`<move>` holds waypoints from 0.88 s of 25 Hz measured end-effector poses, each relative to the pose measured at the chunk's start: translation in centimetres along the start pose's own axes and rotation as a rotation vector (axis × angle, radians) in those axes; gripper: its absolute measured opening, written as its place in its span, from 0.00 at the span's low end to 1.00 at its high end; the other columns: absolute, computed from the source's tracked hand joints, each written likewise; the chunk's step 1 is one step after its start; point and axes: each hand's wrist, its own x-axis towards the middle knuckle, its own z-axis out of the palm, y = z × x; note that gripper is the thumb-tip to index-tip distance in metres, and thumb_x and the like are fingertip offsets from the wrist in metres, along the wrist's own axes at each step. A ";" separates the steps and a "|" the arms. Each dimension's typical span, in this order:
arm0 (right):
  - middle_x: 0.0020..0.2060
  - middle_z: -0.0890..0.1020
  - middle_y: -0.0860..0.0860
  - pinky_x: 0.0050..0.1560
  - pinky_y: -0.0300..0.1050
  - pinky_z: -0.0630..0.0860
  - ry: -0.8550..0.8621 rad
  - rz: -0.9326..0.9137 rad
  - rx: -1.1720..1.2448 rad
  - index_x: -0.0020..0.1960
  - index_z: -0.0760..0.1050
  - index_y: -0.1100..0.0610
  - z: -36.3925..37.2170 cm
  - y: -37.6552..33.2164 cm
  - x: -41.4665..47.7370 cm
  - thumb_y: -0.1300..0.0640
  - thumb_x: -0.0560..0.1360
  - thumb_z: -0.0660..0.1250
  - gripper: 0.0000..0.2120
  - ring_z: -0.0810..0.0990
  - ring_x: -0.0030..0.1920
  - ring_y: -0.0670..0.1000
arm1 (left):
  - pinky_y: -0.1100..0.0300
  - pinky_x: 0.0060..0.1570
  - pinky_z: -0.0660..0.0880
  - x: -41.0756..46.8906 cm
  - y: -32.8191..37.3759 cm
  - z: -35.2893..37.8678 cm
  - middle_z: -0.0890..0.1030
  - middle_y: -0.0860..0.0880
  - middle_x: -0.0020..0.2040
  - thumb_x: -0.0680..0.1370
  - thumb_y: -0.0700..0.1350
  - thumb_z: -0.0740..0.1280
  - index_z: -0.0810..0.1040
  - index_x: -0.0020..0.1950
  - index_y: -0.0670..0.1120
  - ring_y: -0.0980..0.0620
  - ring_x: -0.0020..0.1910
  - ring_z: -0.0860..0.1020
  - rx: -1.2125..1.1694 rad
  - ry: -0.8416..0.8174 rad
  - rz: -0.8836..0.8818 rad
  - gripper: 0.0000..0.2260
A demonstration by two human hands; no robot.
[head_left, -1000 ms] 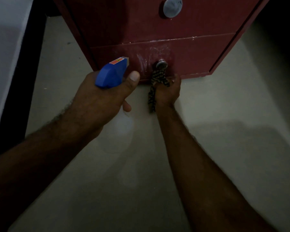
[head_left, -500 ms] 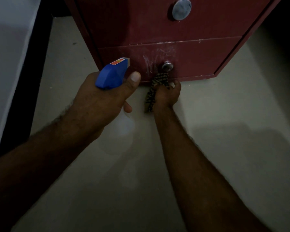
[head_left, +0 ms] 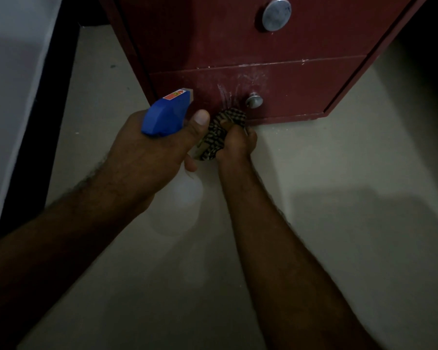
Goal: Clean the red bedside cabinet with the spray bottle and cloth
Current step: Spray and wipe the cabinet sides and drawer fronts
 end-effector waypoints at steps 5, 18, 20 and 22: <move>0.59 0.83 0.61 0.44 0.59 0.86 -0.007 0.011 0.016 0.73 0.72 0.59 0.1 0.2 -0.7 0.73 0.71 0.72 0.32 0.86 0.52 0.62 | 0.75 0.27 0.71 -0.1 0.1 -0.3 0.81 0.49 0.38 0.76 0.60 0.67 0.72 0.46 0.58 0.60 0.31 0.82 0.007 0.009 0.015 0.08; 0.61 0.83 0.62 0.45 0.59 0.86 -0.056 -0.032 0.129 0.72 0.74 0.60 0.1 -1.2 -0.4 0.72 0.70 0.74 0.31 0.85 0.56 0.64 | 0.74 0.29 0.73 0.1 -0.3 -0.6 0.81 0.46 0.38 0.75 0.61 0.67 0.76 0.50 0.50 0.59 0.32 0.82 0.011 0.011 0.006 0.15; 0.60 0.84 0.62 0.49 0.65 0.85 -0.064 -0.006 0.137 0.69 0.76 0.62 0.1 -1.2 -0.4 0.72 0.70 0.73 0.28 0.86 0.56 0.65 | 0.73 0.30 0.73 0.1 -0.4 -0.5 0.82 0.43 0.40 0.75 0.61 0.67 0.75 0.49 0.49 0.58 0.32 0.82 0.021 0.009 0.012 0.15; 0.58 0.85 0.63 0.50 0.64 0.85 -0.067 0.025 0.153 0.67 0.78 0.64 0.3 -1.5 -0.5 0.72 0.71 0.73 0.24 0.86 0.55 0.65 | 0.74 0.30 0.73 0.1 -0.3 -0.4 0.83 0.43 0.40 0.75 0.62 0.67 0.74 0.46 0.54 0.55 0.34 0.83 0.011 -0.007 0.011 0.12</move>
